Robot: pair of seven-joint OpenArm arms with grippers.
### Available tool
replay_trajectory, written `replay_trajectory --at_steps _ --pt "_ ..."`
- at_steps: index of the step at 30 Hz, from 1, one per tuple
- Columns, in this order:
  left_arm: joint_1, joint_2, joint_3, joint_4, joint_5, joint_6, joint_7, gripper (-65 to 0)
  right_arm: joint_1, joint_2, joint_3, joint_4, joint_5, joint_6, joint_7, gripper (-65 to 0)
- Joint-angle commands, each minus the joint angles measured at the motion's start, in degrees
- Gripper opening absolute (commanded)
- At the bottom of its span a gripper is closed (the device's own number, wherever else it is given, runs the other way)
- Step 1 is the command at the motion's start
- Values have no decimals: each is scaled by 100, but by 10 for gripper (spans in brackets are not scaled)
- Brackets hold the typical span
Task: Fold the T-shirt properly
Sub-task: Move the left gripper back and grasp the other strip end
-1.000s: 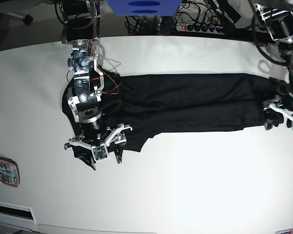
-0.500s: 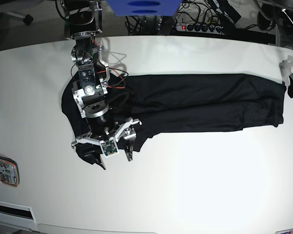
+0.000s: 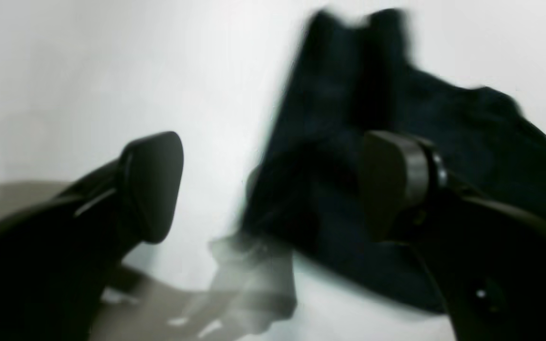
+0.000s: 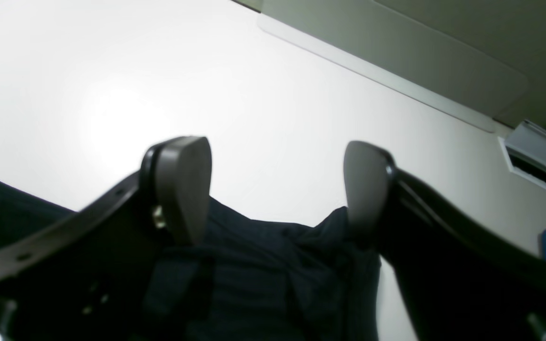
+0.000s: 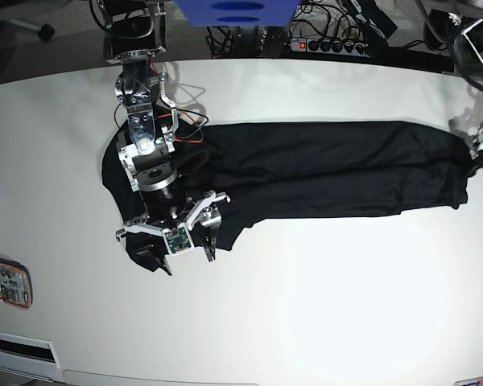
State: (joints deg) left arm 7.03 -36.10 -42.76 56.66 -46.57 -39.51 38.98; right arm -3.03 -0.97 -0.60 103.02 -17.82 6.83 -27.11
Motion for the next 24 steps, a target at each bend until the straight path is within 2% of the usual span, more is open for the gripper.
replay_trajectory --at_steps 1,7,12,15,20,24 --pt "-13 -34 193 79 -95 -49 -61 -102 96 -21 3 129 29 -19 158 -236" --pt "-294 405 720 79 -95 -49 -61 -102 -115 -21 12 155 29 -19 158 -236" --pt "-294 484 843 79 230 -49 -61 -102 -405 -21 12 155 29 -19 158 -237" --pt "-294 423 826 114 230 -49 -61 -102 -423 -21 12 164 29 -19 158 -237" --pt "-294 27 386 123 230 -49 -61 -102 -423 -21 3 190 29 -19 166 -237" --pt "-294 -430 333 123 239 -49 -61 -102 -423 -21 -6 190 29 -19 166 -237"
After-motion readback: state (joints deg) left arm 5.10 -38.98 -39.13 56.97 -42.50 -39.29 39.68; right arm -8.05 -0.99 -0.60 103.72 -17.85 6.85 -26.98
